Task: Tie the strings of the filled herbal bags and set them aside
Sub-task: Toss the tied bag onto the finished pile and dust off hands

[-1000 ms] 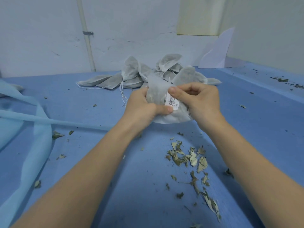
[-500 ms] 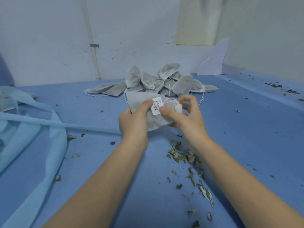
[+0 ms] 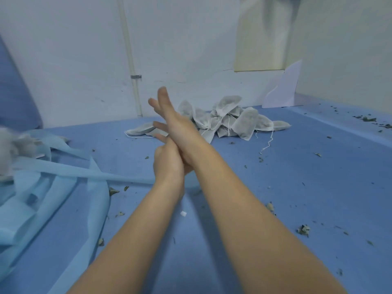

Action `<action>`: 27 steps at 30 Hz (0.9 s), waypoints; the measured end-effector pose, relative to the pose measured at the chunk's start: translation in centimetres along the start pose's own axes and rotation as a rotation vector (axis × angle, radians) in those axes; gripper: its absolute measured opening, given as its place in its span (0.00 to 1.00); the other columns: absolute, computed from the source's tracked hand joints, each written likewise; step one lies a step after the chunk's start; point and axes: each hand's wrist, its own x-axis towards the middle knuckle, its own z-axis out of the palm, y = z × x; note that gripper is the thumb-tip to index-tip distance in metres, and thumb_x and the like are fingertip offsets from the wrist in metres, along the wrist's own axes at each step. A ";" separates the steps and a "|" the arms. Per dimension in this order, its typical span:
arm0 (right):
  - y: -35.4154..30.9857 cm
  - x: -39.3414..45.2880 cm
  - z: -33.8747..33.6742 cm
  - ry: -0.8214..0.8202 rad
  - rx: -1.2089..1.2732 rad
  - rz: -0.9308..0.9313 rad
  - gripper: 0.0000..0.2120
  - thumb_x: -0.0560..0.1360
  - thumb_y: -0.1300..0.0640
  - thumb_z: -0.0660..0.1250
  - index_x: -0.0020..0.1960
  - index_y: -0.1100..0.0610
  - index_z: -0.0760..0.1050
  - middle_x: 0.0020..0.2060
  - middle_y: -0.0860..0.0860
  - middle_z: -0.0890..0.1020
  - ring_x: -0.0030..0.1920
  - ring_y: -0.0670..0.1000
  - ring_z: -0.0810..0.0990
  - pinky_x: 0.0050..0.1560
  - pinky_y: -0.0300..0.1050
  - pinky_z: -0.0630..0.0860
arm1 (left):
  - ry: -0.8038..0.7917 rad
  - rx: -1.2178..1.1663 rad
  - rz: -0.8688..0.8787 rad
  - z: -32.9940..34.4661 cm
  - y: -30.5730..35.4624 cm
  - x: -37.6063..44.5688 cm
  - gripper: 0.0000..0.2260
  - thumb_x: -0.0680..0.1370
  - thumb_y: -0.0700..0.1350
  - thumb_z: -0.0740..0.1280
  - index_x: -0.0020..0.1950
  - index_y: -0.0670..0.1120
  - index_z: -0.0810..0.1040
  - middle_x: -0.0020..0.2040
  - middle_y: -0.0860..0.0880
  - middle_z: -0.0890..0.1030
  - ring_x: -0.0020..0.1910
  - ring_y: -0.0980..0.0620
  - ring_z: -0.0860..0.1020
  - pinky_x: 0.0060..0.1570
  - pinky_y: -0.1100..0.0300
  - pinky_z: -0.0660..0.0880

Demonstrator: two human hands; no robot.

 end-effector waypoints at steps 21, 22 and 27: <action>7.3 12.2 -10.9 0.159 -1.079 0.047 0.12 0.80 0.56 0.59 0.55 0.58 0.80 0.66 0.56 0.71 0.66 0.54 0.70 0.60 0.44 0.68 | -0.049 0.421 0.023 5.9 0.8 12.9 0.07 0.71 0.37 0.63 0.33 0.43 0.70 0.37 0.43 0.76 0.52 0.37 0.80 0.56 0.43 0.76; 7.6 13.0 -11.0 0.118 -1.113 0.060 0.12 0.79 0.54 0.60 0.51 0.57 0.80 0.66 0.55 0.70 0.67 0.54 0.68 0.62 0.45 0.68 | -0.036 0.439 0.018 6.0 0.8 13.8 0.08 0.72 0.35 0.63 0.33 0.43 0.70 0.38 0.42 0.76 0.52 0.37 0.79 0.55 0.44 0.76; 8.5 15.9 -11.5 -0.001 -1.312 0.172 0.20 0.80 0.46 0.57 0.59 0.61 0.76 0.67 0.57 0.67 0.65 0.55 0.69 0.60 0.45 0.68 | -0.015 0.491 -0.018 6.0 0.5 16.5 0.07 0.73 0.35 0.63 0.35 0.40 0.68 0.39 0.34 0.76 0.44 0.40 0.77 0.55 0.45 0.77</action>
